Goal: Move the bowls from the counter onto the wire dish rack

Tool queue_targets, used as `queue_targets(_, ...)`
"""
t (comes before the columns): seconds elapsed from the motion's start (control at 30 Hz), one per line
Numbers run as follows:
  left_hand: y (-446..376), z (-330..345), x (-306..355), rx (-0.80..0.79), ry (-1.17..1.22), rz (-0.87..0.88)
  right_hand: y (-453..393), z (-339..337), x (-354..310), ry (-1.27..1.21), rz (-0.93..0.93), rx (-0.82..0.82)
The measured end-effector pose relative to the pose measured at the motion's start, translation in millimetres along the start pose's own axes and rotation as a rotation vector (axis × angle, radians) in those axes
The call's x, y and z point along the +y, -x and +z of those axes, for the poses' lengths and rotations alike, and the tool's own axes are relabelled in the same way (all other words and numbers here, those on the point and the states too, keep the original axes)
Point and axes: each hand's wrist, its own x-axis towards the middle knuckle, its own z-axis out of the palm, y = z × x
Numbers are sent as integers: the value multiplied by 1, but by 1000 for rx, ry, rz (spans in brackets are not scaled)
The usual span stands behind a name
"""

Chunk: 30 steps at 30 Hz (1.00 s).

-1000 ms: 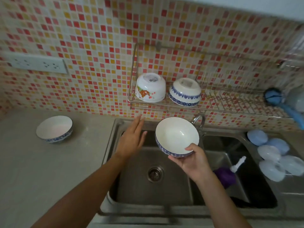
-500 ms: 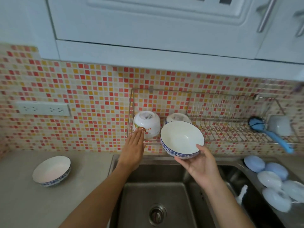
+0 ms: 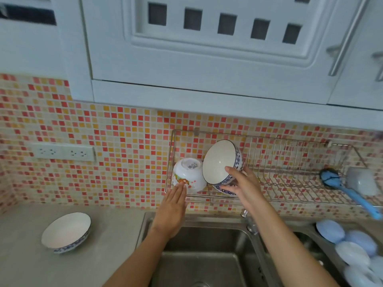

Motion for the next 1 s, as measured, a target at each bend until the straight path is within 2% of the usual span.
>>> queue_targets(0.23, -1, -3, -2, -36, -1, 6, -31, 24, 13, 664, -307, 95)
queue_targets(0.43, 0, -3, -1, 2, 12, 14, -45, 36, 34, 966, -517, -31)
queue_targets(0.6, 0, 2, -4, 99, -23, 39, -55, 37, 46, 1285, -699, -250)
queue_targets(0.67, 0, 4, -4, 53, 8, 37, -60, 37, 52, 1398, -732, -288)
queue_targets(1.0, 0, 9, -7, 53, 22, 37, -81, 42, 62, 1465, -663, -389)
